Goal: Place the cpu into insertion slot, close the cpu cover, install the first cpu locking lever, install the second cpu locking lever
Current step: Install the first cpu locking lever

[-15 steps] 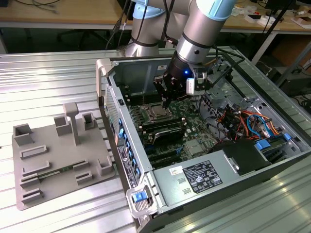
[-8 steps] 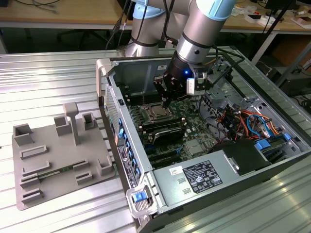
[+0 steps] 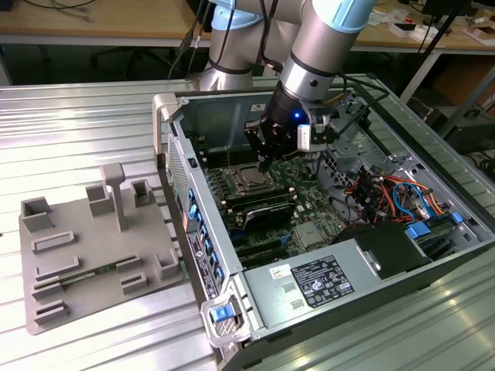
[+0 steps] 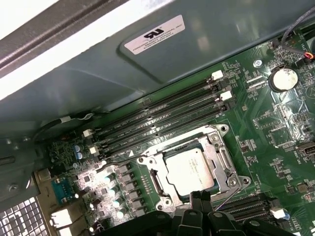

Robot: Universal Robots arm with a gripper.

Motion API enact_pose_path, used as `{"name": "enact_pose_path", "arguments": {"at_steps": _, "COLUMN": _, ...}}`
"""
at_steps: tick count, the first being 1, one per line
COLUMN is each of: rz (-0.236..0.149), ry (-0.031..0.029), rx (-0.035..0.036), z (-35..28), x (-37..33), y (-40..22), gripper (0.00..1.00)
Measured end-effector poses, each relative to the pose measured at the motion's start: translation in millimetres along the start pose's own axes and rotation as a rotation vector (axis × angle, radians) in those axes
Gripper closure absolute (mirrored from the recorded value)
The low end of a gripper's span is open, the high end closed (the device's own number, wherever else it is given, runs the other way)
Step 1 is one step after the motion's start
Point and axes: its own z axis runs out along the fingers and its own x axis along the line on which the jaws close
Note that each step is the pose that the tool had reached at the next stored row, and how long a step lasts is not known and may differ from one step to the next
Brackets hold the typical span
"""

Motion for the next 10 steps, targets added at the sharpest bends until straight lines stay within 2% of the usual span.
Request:
{"name": "enact_pose_path", "arguments": {"at_steps": 6, "rz": -0.016, "ry": -0.0008, "rx": 0.0014, "z": 0.0, "x": 0.0, "y": 0.0, "gripper": 0.89}}
{"name": "enact_pose_path", "arguments": {"at_steps": 10, "rz": -0.040, "ry": -0.0014, "rx": 0.0021, "z": 0.0, "x": 0.0, "y": 0.0, "gripper": 0.89}}
